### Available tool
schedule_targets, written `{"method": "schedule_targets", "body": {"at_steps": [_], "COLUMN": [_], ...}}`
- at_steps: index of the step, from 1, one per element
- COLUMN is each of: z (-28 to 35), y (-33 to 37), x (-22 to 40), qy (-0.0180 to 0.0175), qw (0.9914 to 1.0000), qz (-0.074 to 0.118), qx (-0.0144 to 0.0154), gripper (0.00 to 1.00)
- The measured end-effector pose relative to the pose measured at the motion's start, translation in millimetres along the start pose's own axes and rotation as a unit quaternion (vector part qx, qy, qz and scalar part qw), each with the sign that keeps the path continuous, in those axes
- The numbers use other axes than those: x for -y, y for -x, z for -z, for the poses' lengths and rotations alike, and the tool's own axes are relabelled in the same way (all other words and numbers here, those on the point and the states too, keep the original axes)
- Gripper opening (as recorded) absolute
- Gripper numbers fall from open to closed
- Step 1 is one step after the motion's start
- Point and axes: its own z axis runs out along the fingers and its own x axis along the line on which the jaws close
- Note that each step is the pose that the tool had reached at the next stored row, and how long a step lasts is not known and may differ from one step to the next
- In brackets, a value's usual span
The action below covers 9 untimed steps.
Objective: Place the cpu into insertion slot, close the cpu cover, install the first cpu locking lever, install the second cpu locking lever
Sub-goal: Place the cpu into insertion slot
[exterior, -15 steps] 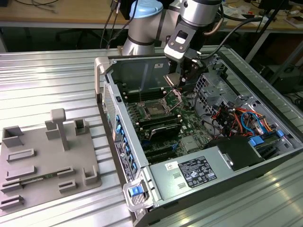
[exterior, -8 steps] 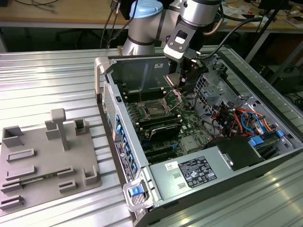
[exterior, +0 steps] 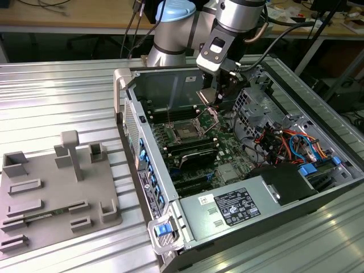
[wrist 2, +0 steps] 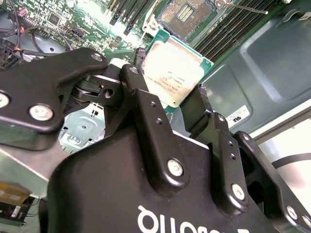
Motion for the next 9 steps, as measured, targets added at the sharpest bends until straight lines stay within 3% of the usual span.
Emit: {"method": "schedule_targets", "body": {"at_steps": [4, 9], "z": [-3.6, -10.8], "y": [-1.6, -6.0], "x": [0.5, 1.9], "qy": [-0.0062, -0.0169], "qw": [0.99998, 0.99984], "qz": [0.0, -0.005], "qx": [-0.0006, -0.0017], "gripper": [0.54, 0.54]}}
